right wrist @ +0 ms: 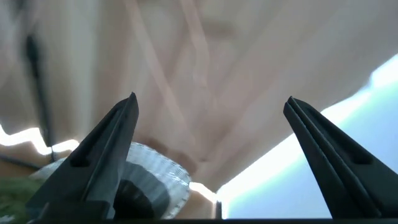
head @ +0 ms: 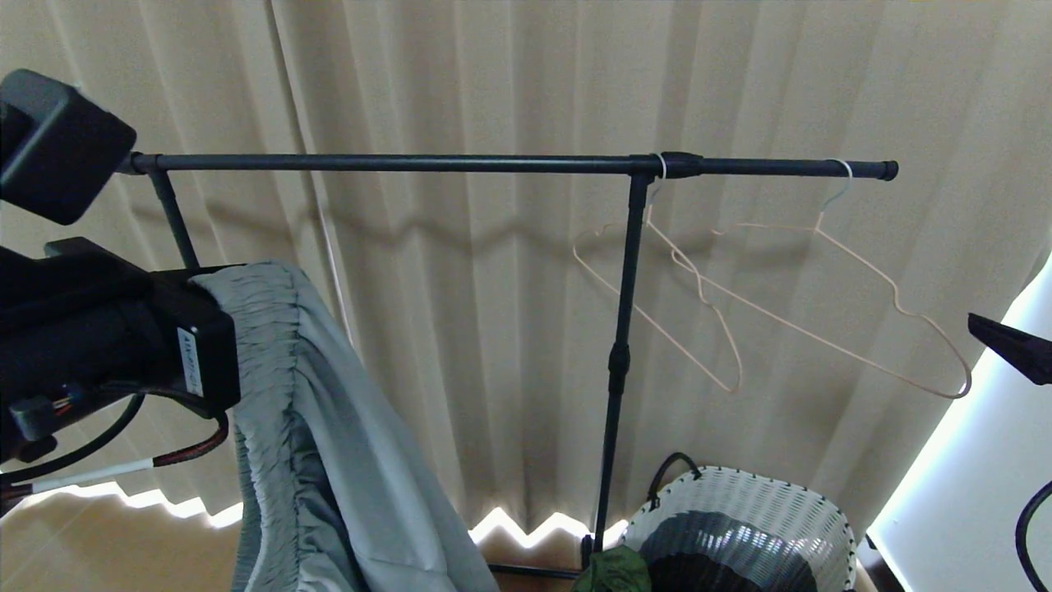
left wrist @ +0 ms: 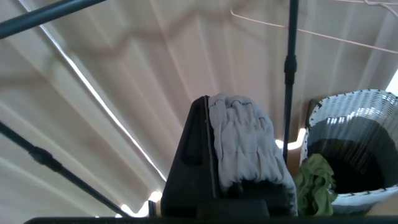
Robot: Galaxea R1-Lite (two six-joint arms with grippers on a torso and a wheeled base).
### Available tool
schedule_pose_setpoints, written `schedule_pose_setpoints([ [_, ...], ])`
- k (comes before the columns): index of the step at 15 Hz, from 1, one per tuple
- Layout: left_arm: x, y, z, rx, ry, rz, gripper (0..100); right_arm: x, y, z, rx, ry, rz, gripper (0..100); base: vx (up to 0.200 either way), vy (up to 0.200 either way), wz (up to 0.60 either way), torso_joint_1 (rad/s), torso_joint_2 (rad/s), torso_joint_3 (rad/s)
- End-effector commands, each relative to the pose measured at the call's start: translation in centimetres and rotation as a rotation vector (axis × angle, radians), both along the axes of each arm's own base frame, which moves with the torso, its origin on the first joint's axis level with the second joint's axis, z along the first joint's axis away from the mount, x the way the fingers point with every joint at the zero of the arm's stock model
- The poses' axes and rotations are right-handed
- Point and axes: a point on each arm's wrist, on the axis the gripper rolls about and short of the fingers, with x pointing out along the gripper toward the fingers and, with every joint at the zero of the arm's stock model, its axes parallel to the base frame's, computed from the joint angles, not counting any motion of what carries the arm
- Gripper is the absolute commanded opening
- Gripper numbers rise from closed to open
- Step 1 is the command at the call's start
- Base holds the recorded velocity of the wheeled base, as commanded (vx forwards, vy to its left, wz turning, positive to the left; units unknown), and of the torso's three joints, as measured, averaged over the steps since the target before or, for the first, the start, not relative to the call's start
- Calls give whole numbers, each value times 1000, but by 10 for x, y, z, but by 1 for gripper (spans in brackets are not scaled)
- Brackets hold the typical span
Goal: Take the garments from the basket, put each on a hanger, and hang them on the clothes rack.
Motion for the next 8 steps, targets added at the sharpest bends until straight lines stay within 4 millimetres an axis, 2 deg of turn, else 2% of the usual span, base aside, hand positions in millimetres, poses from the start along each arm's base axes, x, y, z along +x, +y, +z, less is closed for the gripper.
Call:
schedule_pose_setpoints([
  [1,2,-1,-2,5,7,1,0,25,-13,3,9,26,-29,100,0,0,0,0,0,0],
  [4,1,-1,-3,6,9,1,0,59,-22,11,20,41,23,100,0,0,0,0,0,0],
  [6,0,0,-4,9,10,2,0,82,-28,10,4,126,43,100,0,0,0,0,0,0],
  [8,0,0,-4,8,12,2,0,97,-32,11,35,218,75,100,0,0,0,0,0,0],
])
